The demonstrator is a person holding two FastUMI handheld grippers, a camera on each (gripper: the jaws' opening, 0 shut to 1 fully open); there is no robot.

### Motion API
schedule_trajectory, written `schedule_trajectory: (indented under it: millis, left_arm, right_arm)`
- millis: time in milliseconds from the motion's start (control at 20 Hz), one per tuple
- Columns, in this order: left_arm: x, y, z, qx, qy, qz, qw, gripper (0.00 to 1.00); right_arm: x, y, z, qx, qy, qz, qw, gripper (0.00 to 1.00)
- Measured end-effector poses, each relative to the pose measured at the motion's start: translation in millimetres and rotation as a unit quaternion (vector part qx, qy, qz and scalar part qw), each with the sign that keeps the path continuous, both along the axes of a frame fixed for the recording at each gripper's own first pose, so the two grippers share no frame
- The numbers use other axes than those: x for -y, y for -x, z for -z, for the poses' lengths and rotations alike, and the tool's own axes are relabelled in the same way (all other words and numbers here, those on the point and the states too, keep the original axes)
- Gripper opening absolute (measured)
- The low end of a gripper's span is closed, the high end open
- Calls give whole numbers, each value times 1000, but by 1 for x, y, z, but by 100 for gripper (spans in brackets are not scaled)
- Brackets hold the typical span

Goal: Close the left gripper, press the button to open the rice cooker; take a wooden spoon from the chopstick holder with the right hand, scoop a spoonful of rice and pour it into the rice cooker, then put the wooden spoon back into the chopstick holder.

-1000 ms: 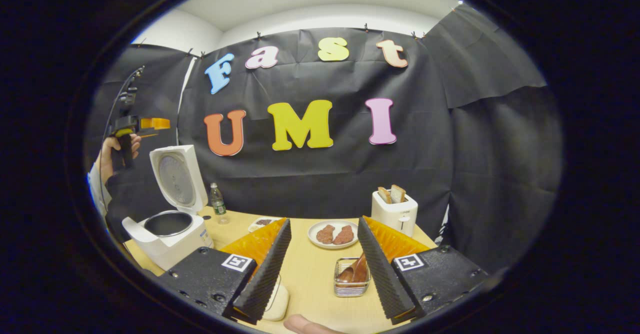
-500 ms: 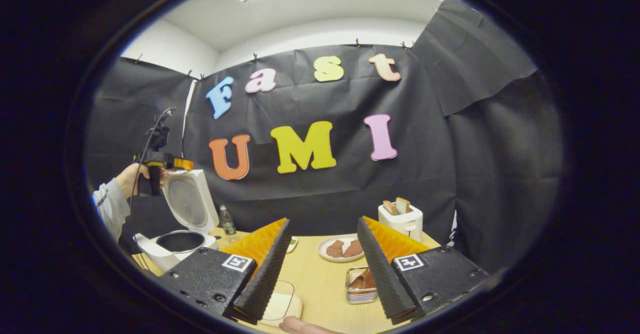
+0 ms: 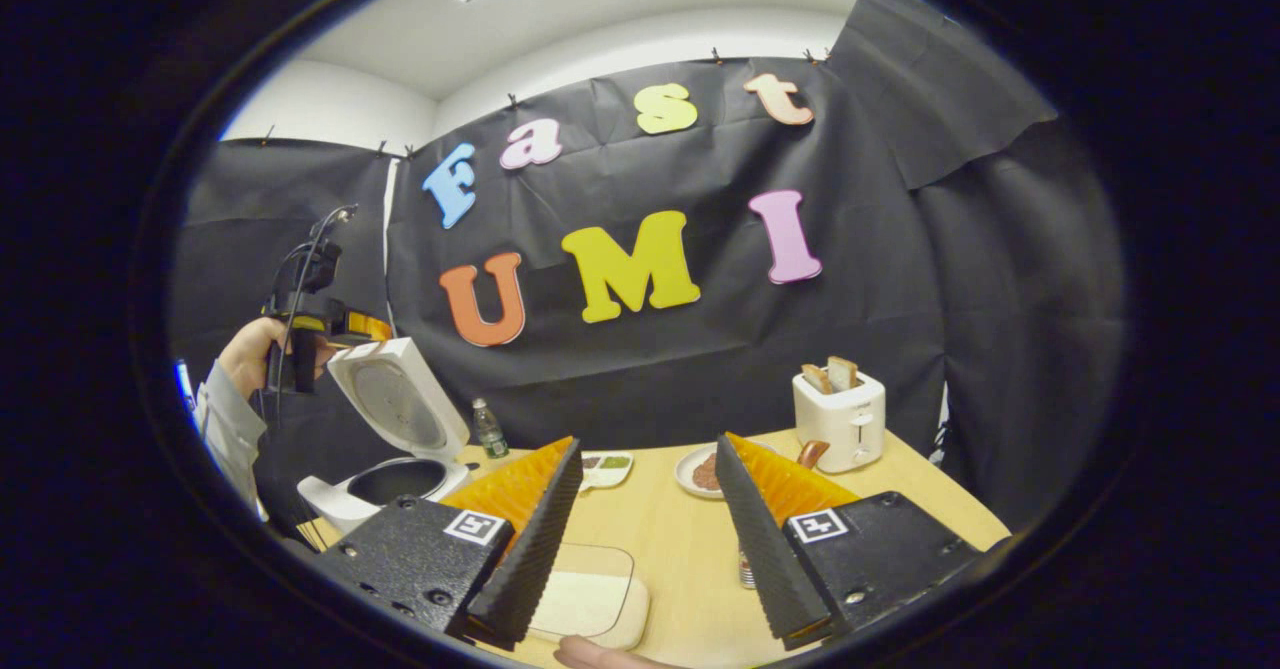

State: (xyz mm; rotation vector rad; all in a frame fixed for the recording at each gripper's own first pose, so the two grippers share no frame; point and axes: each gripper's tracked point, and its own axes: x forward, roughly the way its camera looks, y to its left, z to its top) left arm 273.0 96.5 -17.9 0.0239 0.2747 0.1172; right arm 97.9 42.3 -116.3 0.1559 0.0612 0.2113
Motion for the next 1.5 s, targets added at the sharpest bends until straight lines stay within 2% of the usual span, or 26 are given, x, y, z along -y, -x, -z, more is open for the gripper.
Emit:
schedule_trajectory:
  millis: [150,250,350,400,500,600,650,750,800,850,950,1000,1100,1150,1200,1250,1300,1350,1400,1500]
  left_arm:
    - [1,22,5,6,4,-11,1000,97]
    - [6,36,11,20,-9,-7,1000,98]
    - [9,47,19,23,1,-1,1000,98]
    - [14,51,27,16,8,5,1000,96]
    - [23,65,49,-11,30,14,999,96]
    - [25,78,66,-27,44,15,999,96]
    - [28,85,74,-33,45,21,998,96]
    - [26,96,91,-40,35,22,998,96]
    - [23,101,98,-39,27,18,999,94]
    - [20,104,108,-43,16,15,999,95]
    - [17,113,129,-57,-2,11,998,95]
    - [17,116,133,-57,-3,11,998,96]
    - [16,121,140,-57,0,13,998,96]
    - [17,124,145,-57,0,15,998,96]
    - [17,126,151,-60,1,19,998,100]
    - [16,129,157,-65,5,21,998,96]
    - [16,134,163,-72,12,21,997,96]
    - [16,136,167,-74,14,20,997,96]
    - [17,139,171,-77,12,21,997,96]
    - [17,144,176,-76,15,18,997,97]
  right_arm:
    - [-6,4,3,-1,13,-4,1000,88]
    - [-6,4,6,0,28,3,1000,84]
    - [-13,7,10,-5,35,1,999,84]
    - [-18,8,12,-9,36,-3,999,88]
    - [-23,7,18,-17,39,-9,999,84]
    - [-27,9,22,-22,43,-12,999,84]
    - [-28,9,24,-24,44,-13,999,88]
    - [-30,8,30,-31,45,-15,998,84]
    - [-32,8,32,-34,45,-17,998,88]
    - [-35,9,35,-36,48,-20,998,84]
    - [-37,9,38,-31,67,-25,997,88]
    - [-34,9,39,-25,81,-20,996,84]
    - [-31,6,42,-21,102,-9,995,84]
    - [-33,6,45,-22,106,-8,994,88]
    - [-37,6,48,-23,108,-14,994,88]
    - [-41,6,50,-23,110,-20,993,88]
    - [-41,7,49,-19,112,-21,993,84]
    - [-38,5,45,-9,110,-14,994,88]
    - [-34,3,42,-1,108,-5,994,84]
    - [-35,0,43,5,107,0,994,92]
